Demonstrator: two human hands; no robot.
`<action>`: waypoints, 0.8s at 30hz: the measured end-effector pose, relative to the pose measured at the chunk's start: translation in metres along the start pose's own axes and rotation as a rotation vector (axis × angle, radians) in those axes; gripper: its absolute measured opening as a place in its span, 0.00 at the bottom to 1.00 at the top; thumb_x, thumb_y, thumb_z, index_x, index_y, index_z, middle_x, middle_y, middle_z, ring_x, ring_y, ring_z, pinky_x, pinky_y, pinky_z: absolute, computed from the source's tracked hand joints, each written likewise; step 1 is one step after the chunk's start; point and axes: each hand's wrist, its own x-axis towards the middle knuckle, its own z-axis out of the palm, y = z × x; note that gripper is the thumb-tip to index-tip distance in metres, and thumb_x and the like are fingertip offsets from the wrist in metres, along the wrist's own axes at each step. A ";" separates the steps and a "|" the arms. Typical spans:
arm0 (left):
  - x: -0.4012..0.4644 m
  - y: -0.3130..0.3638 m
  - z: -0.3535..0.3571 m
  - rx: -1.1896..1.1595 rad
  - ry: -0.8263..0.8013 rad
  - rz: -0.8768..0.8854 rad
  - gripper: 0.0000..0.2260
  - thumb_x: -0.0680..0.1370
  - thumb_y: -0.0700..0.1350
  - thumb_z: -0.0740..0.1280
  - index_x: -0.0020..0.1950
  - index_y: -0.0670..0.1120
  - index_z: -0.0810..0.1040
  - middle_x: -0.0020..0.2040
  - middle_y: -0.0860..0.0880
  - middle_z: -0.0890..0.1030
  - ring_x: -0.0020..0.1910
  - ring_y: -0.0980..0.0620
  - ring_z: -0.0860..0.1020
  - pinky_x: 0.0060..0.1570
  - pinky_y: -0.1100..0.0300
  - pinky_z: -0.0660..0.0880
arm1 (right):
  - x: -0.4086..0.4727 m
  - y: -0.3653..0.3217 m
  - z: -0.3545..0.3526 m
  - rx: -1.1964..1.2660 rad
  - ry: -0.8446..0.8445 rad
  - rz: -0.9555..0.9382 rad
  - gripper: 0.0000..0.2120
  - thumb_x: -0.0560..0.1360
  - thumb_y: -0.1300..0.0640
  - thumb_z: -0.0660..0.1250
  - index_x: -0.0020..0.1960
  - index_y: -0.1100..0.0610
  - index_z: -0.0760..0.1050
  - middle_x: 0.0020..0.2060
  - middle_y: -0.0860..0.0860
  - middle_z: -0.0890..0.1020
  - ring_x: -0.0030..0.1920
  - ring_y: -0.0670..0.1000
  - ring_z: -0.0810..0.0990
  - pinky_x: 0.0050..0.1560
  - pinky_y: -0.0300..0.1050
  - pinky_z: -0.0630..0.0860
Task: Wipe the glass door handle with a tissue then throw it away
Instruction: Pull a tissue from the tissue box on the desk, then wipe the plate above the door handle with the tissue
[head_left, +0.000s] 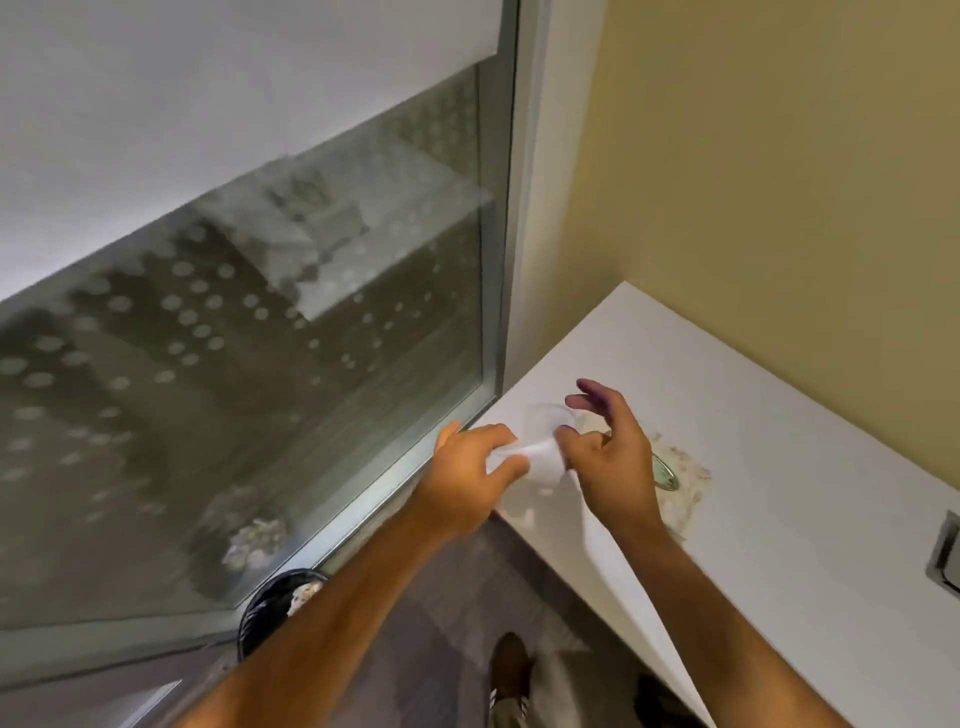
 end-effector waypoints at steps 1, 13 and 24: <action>-0.016 -0.004 -0.016 0.015 0.042 -0.005 0.09 0.83 0.51 0.67 0.43 0.58 0.76 0.39 0.59 0.76 0.46 0.54 0.73 0.66 0.55 0.65 | -0.014 -0.011 0.011 -0.013 -0.019 -0.086 0.21 0.74 0.54 0.70 0.63 0.38 0.71 0.59 0.38 0.78 0.53 0.42 0.79 0.49 0.33 0.78; -0.292 -0.085 -0.176 0.083 0.425 0.010 0.09 0.78 0.50 0.74 0.44 0.45 0.83 0.36 0.57 0.73 0.41 0.58 0.72 0.56 0.47 0.68 | -0.245 -0.115 0.172 -0.096 -0.535 -0.482 0.12 0.75 0.50 0.71 0.58 0.46 0.81 0.50 0.44 0.82 0.53 0.41 0.77 0.54 0.29 0.71; -0.474 -0.155 -0.289 0.564 0.441 0.057 0.07 0.78 0.52 0.73 0.51 0.50 0.85 0.47 0.54 0.85 0.50 0.50 0.79 0.52 0.54 0.56 | -0.403 -0.184 0.308 0.097 -0.785 -0.380 0.07 0.69 0.53 0.73 0.42 0.40 0.83 0.37 0.48 0.86 0.39 0.45 0.82 0.43 0.40 0.78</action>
